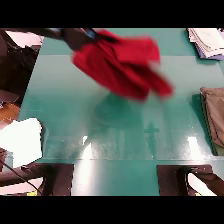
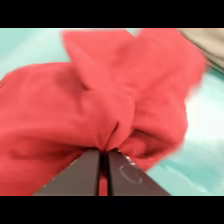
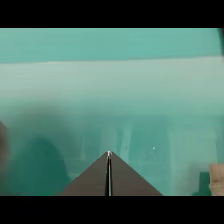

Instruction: Fold the shirts.

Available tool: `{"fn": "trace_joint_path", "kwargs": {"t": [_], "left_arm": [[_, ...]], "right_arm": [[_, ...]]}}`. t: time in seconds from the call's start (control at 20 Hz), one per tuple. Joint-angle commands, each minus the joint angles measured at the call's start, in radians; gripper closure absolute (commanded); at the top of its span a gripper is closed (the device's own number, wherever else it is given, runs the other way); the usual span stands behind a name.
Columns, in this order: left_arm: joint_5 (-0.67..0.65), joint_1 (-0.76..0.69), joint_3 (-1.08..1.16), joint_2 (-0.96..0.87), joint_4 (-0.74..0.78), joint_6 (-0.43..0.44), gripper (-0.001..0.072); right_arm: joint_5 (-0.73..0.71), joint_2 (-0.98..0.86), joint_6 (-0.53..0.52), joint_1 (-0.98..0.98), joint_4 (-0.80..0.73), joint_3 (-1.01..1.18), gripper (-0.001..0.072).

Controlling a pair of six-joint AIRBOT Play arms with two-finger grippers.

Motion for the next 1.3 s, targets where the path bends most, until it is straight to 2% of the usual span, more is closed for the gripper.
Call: {"fn": "trace_joint_path", "kwargs": {"t": [0.0, 0.05, 0.15, 0.2, 0.25, 0.3, 0.4, 0.55, 0.65, 1.0, 1.25], "left_arm": [[0.005, -0.079, -0.049, -0.1, -0.034, 0.062, 0.0684], [0.022, -0.069, -0.05, -0.144, -0.018, 0.048, 0.0683], [0.081, -0.03, -0.05, -0.218, 0.023, -0.061, 0.0682], [0.087, -0.003, -0.05, -0.237, 0.031, -0.087, 0.0585], [0.079, 0.029, -0.05, -0.241, 0.045, -0.105, 0.0274], [0.05, 0.071, -0.043, -0.241, 0.049, -0.132, 0.0053], [-0.069, 0.168, -0.029, -0.234, 0.048, -0.2, 0.0065], [-0.293, 0.29, -0.066, -0.23, 0.096, -0.255, 0.0066], [-0.332, 0.332, -0.177, -0.21, 0.129, -0.26, 0.0065], [-0.058, 0.342, -0.863, -0.004, 0.108, -0.196, 0.0066], [0.084, 0.233, -1.022, -0.003, 0.08, -0.147, 0.0067]], "right_arm": [[0.011, 0.0, 0.0, 0.001, 0.0, 0.017, 0.0693], [0.017, 0.0, 0.0, 0.001, 0.0, 0.017, 0.0693], [0.018, 0.0, 0.0, 0.001, 0.0, 0.017, 0.0694], [0.018, 0.0, 0.0, 0.001, 0.0, 0.017, 0.0693], [0.018, 0.0, 0.0, 0.001, -0.001, 0.017, 0.0693], [0.018, 0.0, 0.0, 0.0, -0.005, 0.017, 0.0693], [0.017, -0.001, 0.0, 0.0, -0.01, 0.017, 0.0693], [0.014, -0.001, 0.0, 0.0, -0.01, 0.017, 0.0693], [0.014, -0.001, 0.0, 0.0, -0.01, 0.017, 0.0693], [0.018, -0.001, 0.0, 0.001, -0.008, 0.016, 0.0693], [0.02, -0.001, 0.0, 0.001, 0.001, 0.017, 0.0693]]}}
